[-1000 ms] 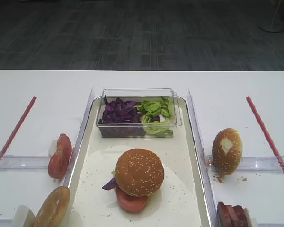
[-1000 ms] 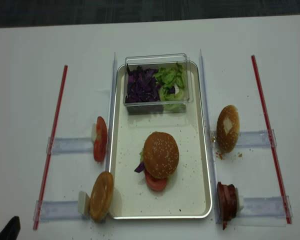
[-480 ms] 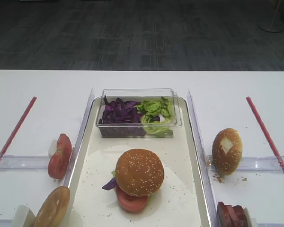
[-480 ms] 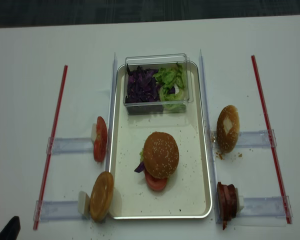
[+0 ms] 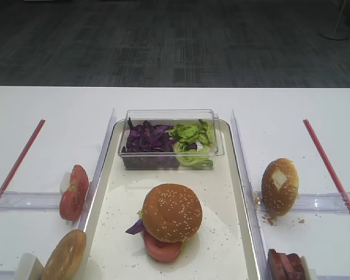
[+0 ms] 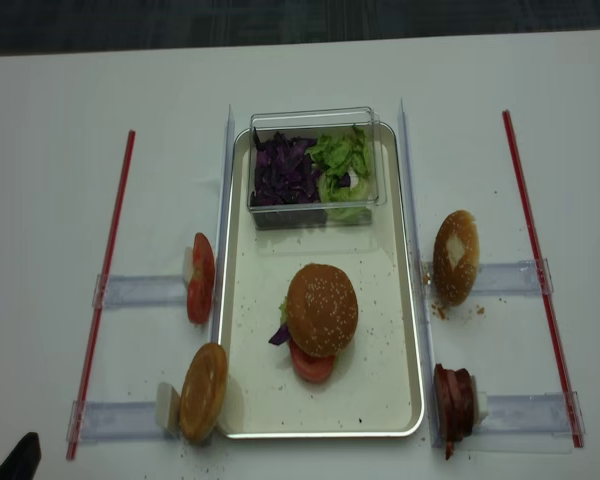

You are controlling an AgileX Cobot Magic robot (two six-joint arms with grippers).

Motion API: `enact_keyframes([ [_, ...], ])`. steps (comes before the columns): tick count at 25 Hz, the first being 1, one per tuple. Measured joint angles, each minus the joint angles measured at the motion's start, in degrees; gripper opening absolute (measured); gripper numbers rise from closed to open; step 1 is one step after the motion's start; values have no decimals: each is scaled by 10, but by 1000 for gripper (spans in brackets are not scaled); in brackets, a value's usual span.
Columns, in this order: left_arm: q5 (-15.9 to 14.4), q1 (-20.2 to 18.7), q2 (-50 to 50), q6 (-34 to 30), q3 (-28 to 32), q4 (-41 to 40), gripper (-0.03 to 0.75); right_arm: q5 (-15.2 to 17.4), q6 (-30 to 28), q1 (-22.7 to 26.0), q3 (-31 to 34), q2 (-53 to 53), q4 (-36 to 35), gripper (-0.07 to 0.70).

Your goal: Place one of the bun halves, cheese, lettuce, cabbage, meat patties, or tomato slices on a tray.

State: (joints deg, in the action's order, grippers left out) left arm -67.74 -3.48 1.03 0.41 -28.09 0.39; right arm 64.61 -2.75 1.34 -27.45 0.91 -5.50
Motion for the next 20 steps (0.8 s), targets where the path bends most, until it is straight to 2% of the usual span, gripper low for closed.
enact_keyframes([
  [20, 0, 0, 0, 0, 0, 0, 492, 0, 0, 0, 0, 0, 0, 552],
])
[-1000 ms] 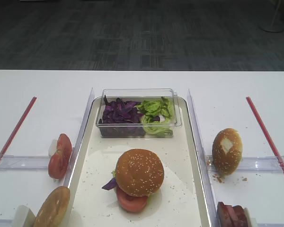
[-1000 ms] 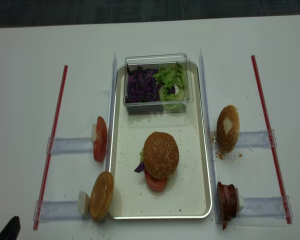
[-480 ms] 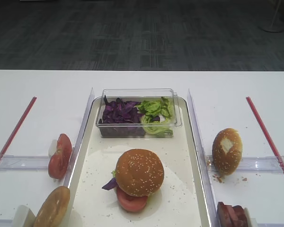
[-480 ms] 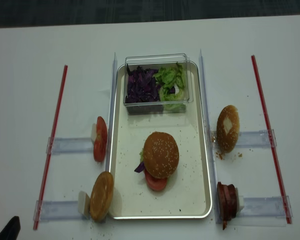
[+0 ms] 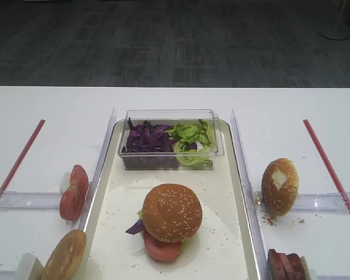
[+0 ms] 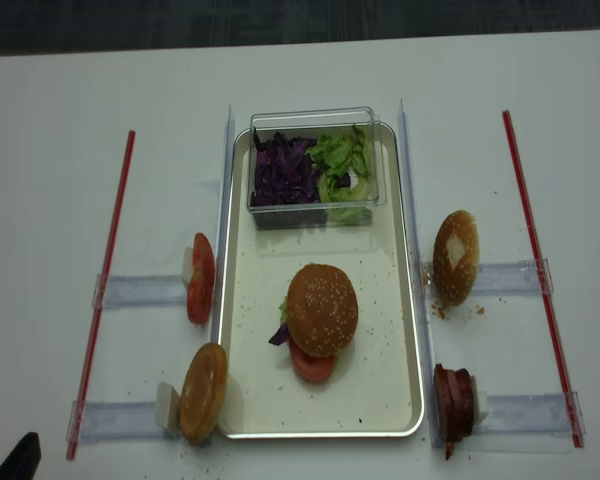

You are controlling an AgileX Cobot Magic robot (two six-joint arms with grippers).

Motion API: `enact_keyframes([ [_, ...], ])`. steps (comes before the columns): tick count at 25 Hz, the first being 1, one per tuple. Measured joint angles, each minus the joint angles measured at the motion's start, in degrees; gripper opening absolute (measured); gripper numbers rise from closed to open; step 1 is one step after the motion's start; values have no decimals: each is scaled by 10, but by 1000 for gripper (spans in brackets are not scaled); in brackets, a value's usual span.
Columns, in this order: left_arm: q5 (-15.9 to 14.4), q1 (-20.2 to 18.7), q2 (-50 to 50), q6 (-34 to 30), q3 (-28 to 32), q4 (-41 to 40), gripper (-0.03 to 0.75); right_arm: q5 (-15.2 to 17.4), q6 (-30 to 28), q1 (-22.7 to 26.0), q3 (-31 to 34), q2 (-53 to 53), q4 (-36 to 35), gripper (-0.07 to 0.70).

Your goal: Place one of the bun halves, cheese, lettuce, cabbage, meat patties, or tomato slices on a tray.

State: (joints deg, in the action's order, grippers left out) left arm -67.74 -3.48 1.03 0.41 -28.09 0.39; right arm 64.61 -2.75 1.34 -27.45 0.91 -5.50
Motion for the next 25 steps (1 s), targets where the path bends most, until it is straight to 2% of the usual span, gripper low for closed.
enact_keyframes([
  [25, 0, 0, 0, 0, 0, 0, 492, 0, 1, 0, 0, 0, 0, 552],
])
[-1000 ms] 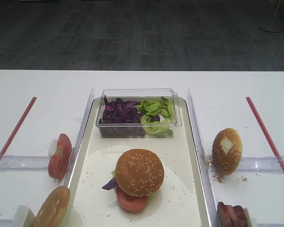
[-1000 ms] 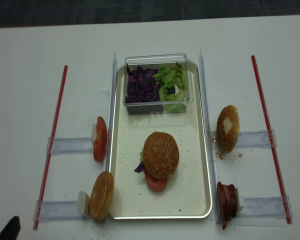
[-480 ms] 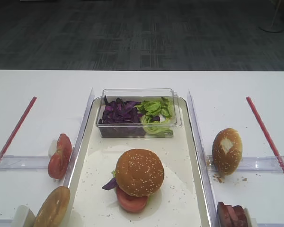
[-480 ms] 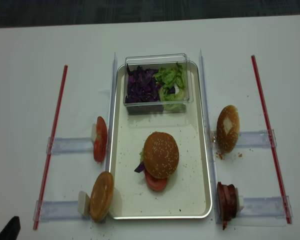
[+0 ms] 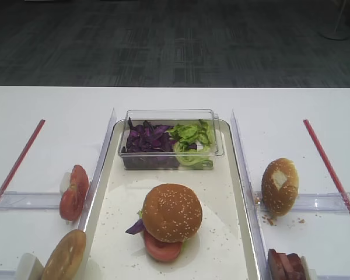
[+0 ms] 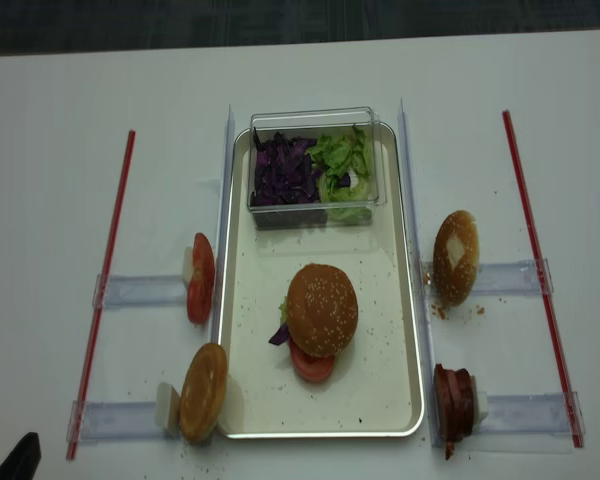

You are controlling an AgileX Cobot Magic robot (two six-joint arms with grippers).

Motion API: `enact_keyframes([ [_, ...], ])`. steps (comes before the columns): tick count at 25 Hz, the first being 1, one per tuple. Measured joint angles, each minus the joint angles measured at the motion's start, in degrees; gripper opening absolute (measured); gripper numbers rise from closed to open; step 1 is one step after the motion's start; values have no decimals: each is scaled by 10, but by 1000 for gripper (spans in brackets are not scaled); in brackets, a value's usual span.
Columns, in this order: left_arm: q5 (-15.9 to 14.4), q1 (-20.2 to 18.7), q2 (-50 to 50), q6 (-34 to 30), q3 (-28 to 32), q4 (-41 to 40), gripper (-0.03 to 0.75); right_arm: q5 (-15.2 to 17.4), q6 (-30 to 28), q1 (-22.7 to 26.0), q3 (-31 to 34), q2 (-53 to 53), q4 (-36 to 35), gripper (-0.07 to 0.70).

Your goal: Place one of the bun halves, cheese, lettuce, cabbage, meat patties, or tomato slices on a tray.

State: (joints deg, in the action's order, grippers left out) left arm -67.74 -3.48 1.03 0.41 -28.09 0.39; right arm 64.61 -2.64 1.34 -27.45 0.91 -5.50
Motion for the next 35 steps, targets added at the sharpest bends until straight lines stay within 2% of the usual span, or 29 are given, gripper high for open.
enact_keyframes([
  [35, 0, 0, 0, 0, 0, -4, 492, 0, 0, 0, 0, 0, 0, 552],
])
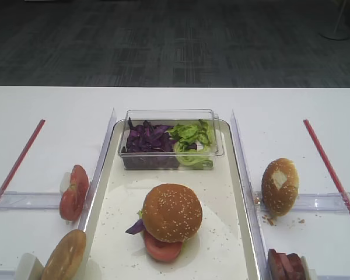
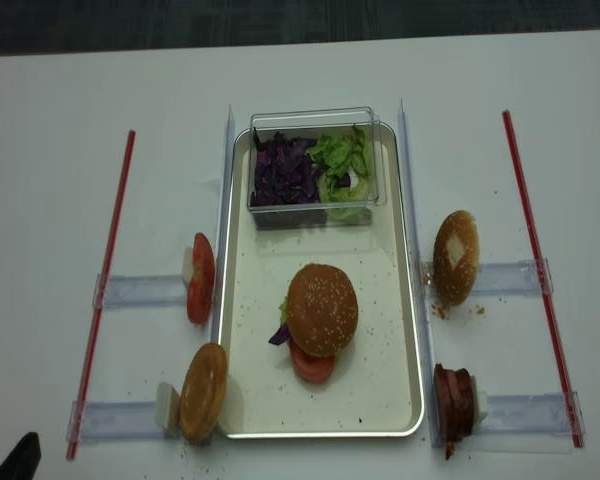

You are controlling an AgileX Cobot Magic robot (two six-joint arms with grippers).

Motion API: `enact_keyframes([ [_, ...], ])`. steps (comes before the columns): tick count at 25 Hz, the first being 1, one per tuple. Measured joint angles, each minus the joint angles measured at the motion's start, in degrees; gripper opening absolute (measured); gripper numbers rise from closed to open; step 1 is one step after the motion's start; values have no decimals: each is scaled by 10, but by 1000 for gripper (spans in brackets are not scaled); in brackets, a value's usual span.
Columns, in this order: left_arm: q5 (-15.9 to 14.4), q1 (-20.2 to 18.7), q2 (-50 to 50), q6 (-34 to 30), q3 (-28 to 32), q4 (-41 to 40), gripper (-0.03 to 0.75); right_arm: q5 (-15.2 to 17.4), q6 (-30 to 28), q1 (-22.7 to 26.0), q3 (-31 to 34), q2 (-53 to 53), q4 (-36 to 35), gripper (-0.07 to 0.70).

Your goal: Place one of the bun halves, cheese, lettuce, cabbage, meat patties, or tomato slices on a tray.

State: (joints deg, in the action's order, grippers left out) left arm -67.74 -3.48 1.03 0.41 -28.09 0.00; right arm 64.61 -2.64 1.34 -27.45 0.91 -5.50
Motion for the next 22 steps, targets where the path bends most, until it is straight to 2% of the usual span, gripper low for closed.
enact_keyframes([
  [22, 0, 0, 0, 1, 0, 4, 492, 0, 0, 0, 0, 0, 0, 552],
])
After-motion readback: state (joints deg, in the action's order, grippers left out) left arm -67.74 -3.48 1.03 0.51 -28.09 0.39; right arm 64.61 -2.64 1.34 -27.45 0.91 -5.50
